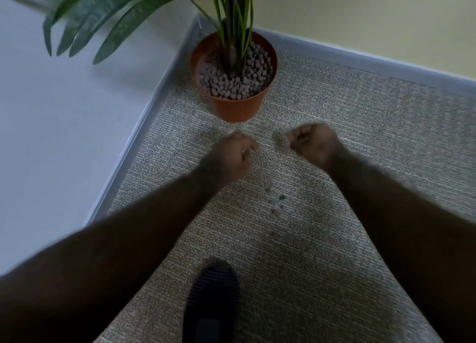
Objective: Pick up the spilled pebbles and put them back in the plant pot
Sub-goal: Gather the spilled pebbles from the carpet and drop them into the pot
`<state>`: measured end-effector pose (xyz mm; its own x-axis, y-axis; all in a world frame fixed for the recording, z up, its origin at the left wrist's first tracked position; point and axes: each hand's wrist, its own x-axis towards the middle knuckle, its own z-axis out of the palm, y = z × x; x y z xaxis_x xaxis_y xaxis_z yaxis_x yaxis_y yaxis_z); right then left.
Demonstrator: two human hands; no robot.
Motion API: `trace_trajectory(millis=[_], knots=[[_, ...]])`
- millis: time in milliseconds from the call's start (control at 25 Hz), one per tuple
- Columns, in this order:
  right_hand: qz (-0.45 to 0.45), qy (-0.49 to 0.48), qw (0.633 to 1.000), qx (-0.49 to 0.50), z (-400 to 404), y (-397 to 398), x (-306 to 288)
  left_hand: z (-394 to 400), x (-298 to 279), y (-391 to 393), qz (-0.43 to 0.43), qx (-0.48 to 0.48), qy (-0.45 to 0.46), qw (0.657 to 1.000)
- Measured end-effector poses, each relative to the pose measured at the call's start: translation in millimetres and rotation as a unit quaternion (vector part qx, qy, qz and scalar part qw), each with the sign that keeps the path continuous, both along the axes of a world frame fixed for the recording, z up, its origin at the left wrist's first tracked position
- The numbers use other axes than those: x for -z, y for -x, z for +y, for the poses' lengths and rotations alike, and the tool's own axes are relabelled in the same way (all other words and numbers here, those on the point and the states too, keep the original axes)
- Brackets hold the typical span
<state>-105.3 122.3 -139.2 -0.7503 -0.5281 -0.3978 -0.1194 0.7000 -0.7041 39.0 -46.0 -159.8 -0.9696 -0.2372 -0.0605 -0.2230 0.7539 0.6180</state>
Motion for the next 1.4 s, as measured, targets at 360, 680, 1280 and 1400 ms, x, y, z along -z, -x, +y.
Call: trace_trajectory(millis=[360, 680, 1280, 1400], knots=[[0.093, -0.135, 0.961, -0.224, 69.1, -98.2, 79.6, 77.4, 33.2, -7.3, -0.216, 0.203, 0.138, 0.945], [0.102, -0.172, 0.963, -0.180, 56.1, -127.2, 85.5, 90.4, 42.1, -13.7, -0.249, 0.217, 0.176, 0.927], [0.048, -0.081, 0.983, -0.155, 89.3, -128.4, 84.2, 90.0, 48.8, -16.9, -0.276, 0.237, 0.135, 0.922], [0.047, -0.078, 0.979, -0.181, 96.0, -135.3, 82.6, 87.3, 47.7, -16.4, -0.282, 0.254, 0.152, 0.912]])
